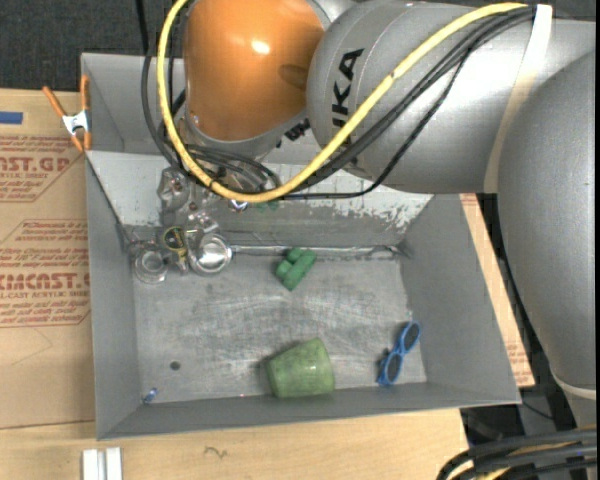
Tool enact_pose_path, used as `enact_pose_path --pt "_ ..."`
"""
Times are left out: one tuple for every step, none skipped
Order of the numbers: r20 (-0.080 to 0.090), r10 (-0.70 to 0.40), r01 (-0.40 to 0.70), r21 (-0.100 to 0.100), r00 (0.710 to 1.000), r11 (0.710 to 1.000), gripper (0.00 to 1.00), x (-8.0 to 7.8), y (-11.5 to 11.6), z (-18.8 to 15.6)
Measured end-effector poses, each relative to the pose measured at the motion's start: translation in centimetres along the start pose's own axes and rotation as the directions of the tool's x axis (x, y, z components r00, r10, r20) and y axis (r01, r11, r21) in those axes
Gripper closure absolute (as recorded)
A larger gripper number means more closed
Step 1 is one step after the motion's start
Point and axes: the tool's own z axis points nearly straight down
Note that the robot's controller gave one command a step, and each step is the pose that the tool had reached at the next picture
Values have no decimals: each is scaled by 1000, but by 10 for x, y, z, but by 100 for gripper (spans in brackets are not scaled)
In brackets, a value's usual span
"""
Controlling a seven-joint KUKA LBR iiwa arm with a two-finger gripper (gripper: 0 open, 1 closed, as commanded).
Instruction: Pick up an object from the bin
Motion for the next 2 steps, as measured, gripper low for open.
enact_pose_path --pt "-20 323 -323 4 946 946 100 81 0 79" --pt "-2 289 -289 1 957 957 100 79 -4 6"
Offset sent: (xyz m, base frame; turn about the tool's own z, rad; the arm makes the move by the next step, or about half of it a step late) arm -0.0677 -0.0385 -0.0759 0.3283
